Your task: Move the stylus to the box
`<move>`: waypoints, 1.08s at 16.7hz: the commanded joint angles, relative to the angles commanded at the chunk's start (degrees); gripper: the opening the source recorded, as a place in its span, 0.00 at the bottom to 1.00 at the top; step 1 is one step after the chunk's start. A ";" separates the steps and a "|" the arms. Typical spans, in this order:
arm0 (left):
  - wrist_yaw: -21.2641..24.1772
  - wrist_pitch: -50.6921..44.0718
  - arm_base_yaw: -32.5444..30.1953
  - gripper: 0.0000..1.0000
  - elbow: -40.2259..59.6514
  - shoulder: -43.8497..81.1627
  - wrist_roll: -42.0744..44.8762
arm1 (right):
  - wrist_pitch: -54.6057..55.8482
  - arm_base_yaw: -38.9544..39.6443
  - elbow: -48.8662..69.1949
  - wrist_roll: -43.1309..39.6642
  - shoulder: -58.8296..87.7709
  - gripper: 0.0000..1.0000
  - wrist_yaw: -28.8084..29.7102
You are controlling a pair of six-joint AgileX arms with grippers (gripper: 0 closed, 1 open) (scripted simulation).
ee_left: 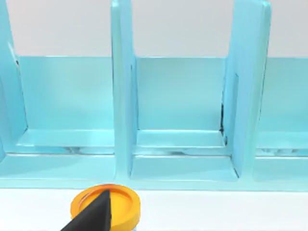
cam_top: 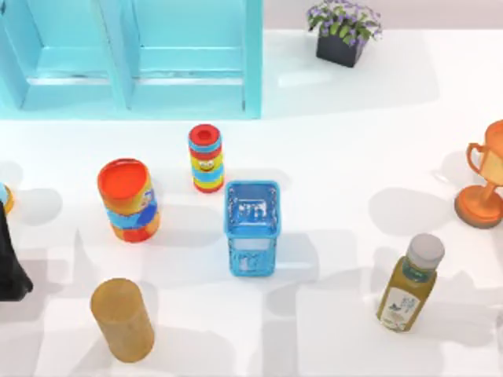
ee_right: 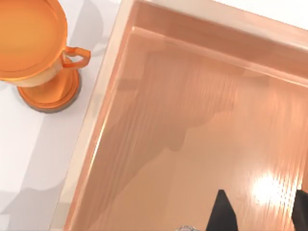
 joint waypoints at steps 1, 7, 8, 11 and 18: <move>0.00 0.00 0.00 1.00 0.00 0.00 0.00 | 0.00 0.00 0.00 0.00 0.00 0.00 0.00; 0.00 0.00 0.00 1.00 0.00 0.00 0.00 | 6.42 1.16 -5.92 0.93 0.47 0.00 0.47; 0.00 0.00 0.00 1.00 0.00 0.00 0.00 | 8.81 1.42 -7.80 1.25 0.60 0.00 0.62; 0.00 0.00 0.00 1.00 0.00 0.00 0.00 | 14.46 2.13 -12.84 1.95 1.01 0.00 1.02; 0.00 0.00 0.00 1.00 0.00 0.00 0.00 | 15.27 2.26 -13.64 2.06 1.06 0.15 1.14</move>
